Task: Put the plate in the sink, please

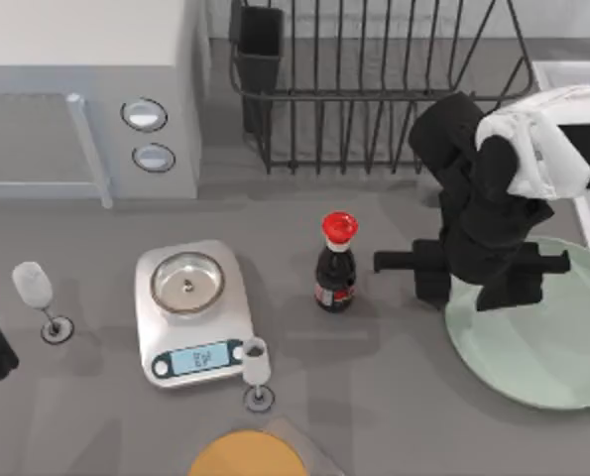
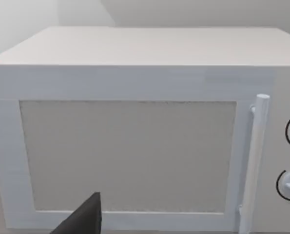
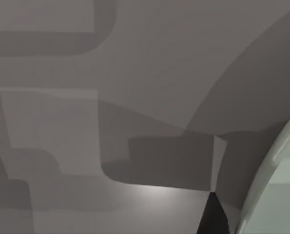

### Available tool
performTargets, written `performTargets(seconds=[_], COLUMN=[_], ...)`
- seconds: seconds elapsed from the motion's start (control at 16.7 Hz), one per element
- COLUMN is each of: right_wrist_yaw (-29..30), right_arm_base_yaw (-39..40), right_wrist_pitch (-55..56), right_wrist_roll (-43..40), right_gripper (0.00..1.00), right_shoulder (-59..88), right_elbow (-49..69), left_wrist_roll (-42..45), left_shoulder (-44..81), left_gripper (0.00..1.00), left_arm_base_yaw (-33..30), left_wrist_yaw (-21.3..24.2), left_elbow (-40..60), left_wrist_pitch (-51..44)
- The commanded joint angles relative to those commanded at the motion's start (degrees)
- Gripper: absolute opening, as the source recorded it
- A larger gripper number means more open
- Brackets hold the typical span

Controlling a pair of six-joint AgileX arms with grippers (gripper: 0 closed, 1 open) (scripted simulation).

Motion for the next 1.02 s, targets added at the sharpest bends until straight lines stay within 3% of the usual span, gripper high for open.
performTargets(seconds=[0.42, 1.02], right_wrist_yaw=[1.9, 1.8], right_arm_base_yaw=[-3.4, -3.0], right_wrist_pitch=[-8.2, -41.7], right_wrist_roll=[0.0, 0.2], right_gripper=[0.00, 0.00], right_shoulder=[-5.1, -4.5], right_elbow=[7.4, 44.1], left_wrist_roll=[0.0, 0.0], left_shoulder=[0.0, 0.0], left_gripper=[1.00, 1.00], left_arm_base_yaw=[0.0, 0.0], left_wrist_yaw=[0.0, 0.0], left_elbow=[0.0, 0.0], left_wrist_pitch=[0.0, 0.0])
